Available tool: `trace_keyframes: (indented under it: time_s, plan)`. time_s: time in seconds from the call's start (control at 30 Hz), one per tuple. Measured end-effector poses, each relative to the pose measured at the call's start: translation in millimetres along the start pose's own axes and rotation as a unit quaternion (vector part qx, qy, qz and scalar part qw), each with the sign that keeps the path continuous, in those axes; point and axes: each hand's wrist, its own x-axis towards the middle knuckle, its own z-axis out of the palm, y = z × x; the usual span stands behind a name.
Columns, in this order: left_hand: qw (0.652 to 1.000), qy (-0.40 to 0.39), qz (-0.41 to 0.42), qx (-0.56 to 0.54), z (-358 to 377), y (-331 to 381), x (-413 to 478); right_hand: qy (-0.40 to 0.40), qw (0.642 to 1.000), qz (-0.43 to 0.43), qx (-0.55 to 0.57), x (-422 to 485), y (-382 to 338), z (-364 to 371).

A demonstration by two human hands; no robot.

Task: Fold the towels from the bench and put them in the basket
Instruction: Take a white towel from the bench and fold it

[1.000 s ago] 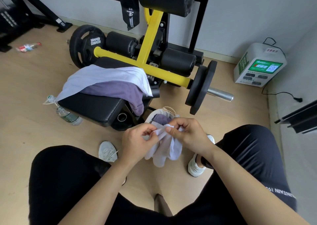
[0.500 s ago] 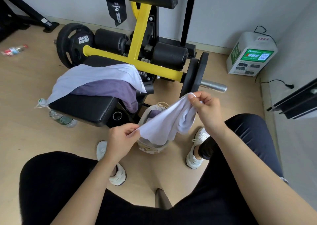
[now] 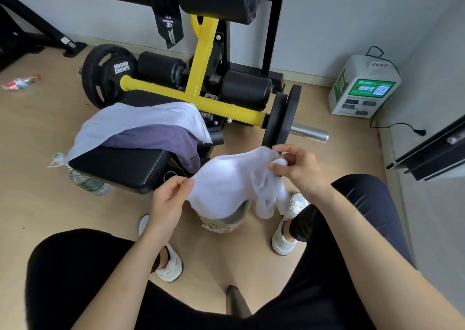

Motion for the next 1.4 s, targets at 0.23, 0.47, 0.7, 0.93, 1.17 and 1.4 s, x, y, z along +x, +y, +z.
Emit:
trace_keyframes:
  time_s: [0.23, 0.47, 0.7, 0.93, 1.17, 1.4]
  plan:
    - [0.998, -0.008, -0.018, -0.052, -0.6, 12.1, -3.2, -0.028, 0.998, -0.054, -0.030, -8.8, 6.8, 7.1]
    - [0.992, 0.021, -0.054, -0.110, -4.5, 10.5, -5.6, 0.006, 0.991, -0.092, -0.092, -9.8, 10.2, 27.1]
    - [0.982, 0.034, -0.089, -0.163, 8.5, 12.6, -13.1, -0.008, 0.997, -0.069, -0.036, -17.1, 6.9, 45.6]
    - [0.981, 0.007, -0.102, -0.164, 31.7, 21.8, -23.9, -0.021, 0.997, -0.071, 0.012, -33.2, 1.7, 69.1]
    - [0.986, -0.006, -0.102, -0.131, 38.5, 22.7, -30.1, -0.072, 0.994, -0.065, 0.043, -46.0, 1.3, 82.7]
    - [0.994, -0.008, -0.074, -0.080, 38.0, 25.6, -33.2, -0.064, 0.994, -0.083, 0.023, -54.8, 8.2, 96.0]
